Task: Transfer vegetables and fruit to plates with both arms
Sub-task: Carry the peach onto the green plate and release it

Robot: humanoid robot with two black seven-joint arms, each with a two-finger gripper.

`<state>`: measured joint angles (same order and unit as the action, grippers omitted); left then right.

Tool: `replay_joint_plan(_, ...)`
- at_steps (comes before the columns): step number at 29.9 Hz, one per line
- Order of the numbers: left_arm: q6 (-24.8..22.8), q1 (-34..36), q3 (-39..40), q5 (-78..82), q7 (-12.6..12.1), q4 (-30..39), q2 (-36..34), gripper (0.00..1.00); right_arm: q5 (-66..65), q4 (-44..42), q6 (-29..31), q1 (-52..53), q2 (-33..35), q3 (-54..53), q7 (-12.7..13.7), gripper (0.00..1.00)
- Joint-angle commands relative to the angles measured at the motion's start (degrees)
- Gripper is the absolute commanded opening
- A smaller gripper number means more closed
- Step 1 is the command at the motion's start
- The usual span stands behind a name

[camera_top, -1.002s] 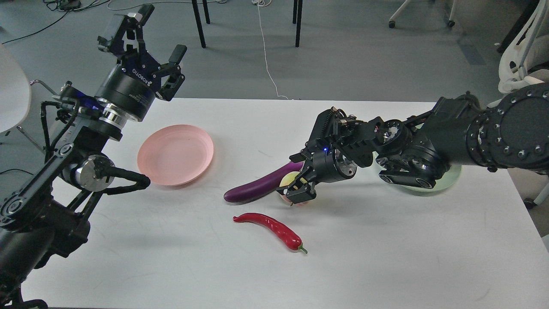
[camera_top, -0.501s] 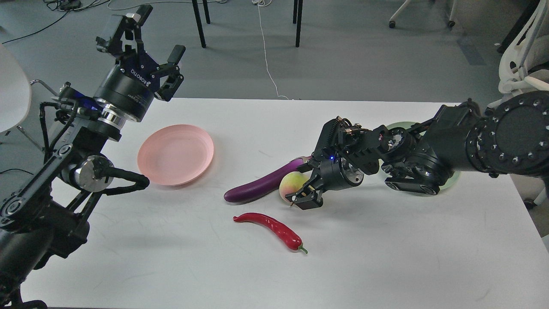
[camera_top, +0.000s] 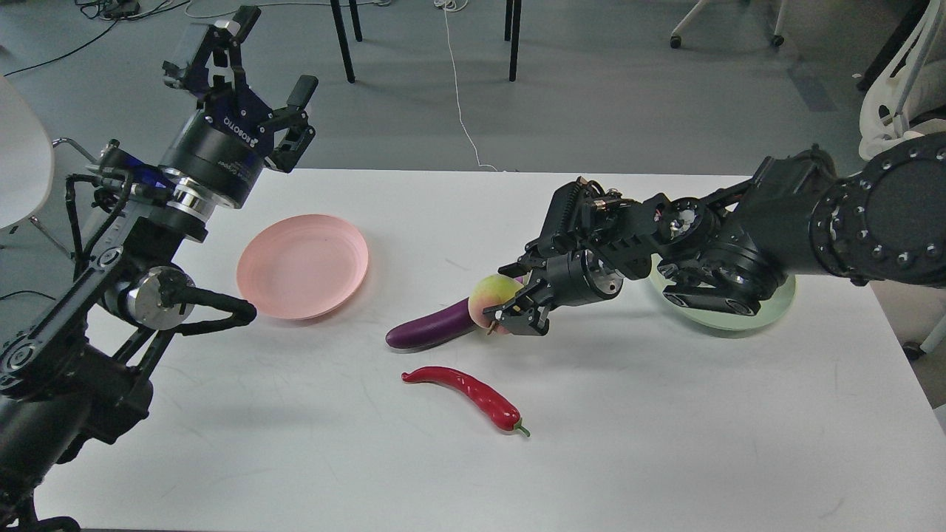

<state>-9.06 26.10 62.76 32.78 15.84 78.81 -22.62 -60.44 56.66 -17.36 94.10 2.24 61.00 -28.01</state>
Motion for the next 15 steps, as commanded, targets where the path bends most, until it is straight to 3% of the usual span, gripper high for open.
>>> replay_joint_plan(1, -0.25, 0.00, -0.09, -0.08, -0.02, 0.11, -0.76, 0.98, -0.82, 0.29, -0.21, 3.63, 5.39, -0.36, 0.01, 0.36)
replay_joint_plan(9, -0.17, 0.00, -0.18, -0.08, -0.11, 0.81, -1.46, 0.98, -5.39, -1.64, -0.21, 2.59, 18.31, 1.13, 0.01, 0.37)
replay_joint_plan(15, -0.17, -0.17, -0.27, -0.08, -0.11, 0.82, -1.55, 0.98, -5.83, -4.89, -0.39, -3.82, 22.28, 2.28, 0.01, 0.40)
